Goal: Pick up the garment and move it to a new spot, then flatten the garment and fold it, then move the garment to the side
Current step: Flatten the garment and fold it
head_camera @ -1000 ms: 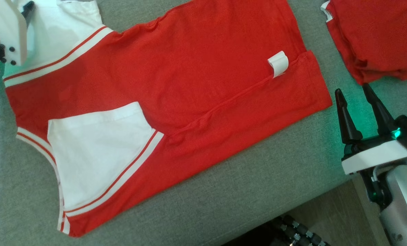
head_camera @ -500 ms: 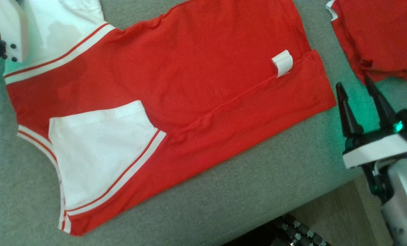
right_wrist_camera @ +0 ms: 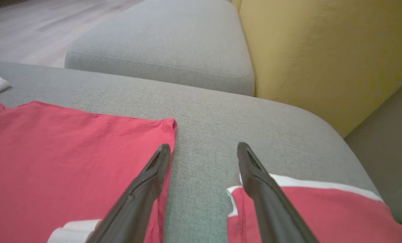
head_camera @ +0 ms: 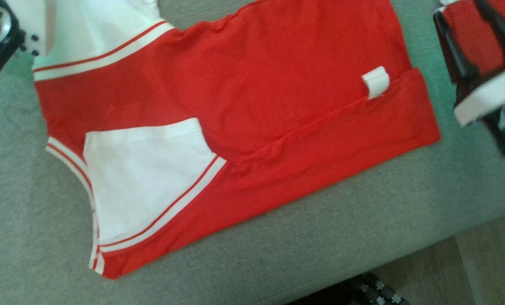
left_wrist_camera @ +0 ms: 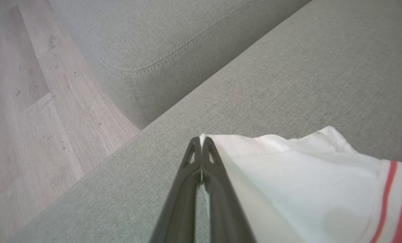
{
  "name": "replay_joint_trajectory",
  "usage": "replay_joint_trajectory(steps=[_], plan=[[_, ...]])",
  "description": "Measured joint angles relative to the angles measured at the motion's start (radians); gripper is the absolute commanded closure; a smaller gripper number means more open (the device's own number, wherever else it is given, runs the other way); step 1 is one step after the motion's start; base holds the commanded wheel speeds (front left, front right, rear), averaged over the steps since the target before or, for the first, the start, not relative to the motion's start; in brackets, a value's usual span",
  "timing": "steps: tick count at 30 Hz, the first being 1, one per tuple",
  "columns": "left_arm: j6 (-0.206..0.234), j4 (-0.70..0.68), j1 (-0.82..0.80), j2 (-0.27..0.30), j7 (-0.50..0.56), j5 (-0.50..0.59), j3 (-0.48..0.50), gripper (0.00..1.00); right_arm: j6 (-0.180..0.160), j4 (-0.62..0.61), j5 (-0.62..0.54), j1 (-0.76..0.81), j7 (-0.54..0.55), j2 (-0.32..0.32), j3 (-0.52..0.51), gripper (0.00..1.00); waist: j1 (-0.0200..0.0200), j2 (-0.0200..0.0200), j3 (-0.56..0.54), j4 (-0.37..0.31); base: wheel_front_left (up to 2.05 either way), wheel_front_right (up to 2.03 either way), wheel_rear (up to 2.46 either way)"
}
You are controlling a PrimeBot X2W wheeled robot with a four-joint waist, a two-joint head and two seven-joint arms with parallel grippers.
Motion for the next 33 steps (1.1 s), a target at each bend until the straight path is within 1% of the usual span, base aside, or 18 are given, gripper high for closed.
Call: replay_joint_trajectory(steps=[3,8,10,12,19,27,28,29,31,33], plan=[[-0.003,-0.011,-0.019,-0.013,-0.007,0.000,-0.012,1.00,0.000,0.013,0.062,-0.096,0.127,-0.047,0.080,0.00,0.0000,0.0000,0.005,0.023,0.00,0.00,0.00],[-0.011,-0.021,-0.036,-0.031,-0.024,0.004,-0.026,1.00,0.000,0.041,0.193,-0.216,0.368,-0.101,0.198,0.00,0.0000,0.0000,0.011,0.059,0.00,0.00,0.00],[-0.012,-0.022,-0.043,-0.037,-0.032,0.008,-0.033,1.00,0.000,0.053,0.240,-0.255,0.438,-0.114,0.226,0.00,0.0000,0.0000,0.013,0.072,0.00,0.00,0.00],[-0.012,-0.023,-0.054,-0.047,-0.035,0.008,-0.042,1.00,0.000,0.063,0.275,-0.293,0.481,-0.121,0.247,0.00,0.0000,0.0000,0.017,0.085,0.00,0.00,0.00],[-0.020,-0.030,-0.100,-0.081,-0.068,0.009,-0.066,1.00,0.000,0.131,0.292,-0.402,0.487,-0.131,0.304,0.00,0.0001,0.0000,0.042,0.132,0.00,0.00,0.00],[-0.021,-0.016,-0.111,-0.095,-0.091,0.009,-0.097,1.00,0.000,0.208,0.297,-0.450,0.468,-0.100,0.384,0.00,0.0001,0.0000,0.049,0.162,0.00,0.00,0.00],[-0.021,-0.015,-0.113,-0.095,-0.093,0.009,-0.101,1.00,0.000,0.215,0.297,-0.453,0.465,-0.100,0.393,0.01,0.0000,0.0000,0.047,0.163,0.00,0.00,0.00],[-0.021,-0.015,-0.115,-0.096,-0.093,0.009,-0.105,1.00,0.000,0.221,0.299,-0.456,0.458,-0.101,0.399,0.12,0.0000,0.0000,0.046,0.164,0.00,0.00,0.00],[-0.028,-0.013,-0.115,-0.098,-0.093,0.008,-0.111,1.00,0.000,0.232,0.308,-0.460,0.448,-0.101,0.414,0.29,0.0000,0.0000,0.044,0.165,0.00,0.00,0.00],[-0.029,-0.010,-0.117,-0.099,-0.094,0.008,-0.117,1.00,0.000,0.243,0.317,-0.465,0.439,-0.101,0.429,0.50,0.0001,0.0000,0.043,0.165,0.00,0.00,0.00]])
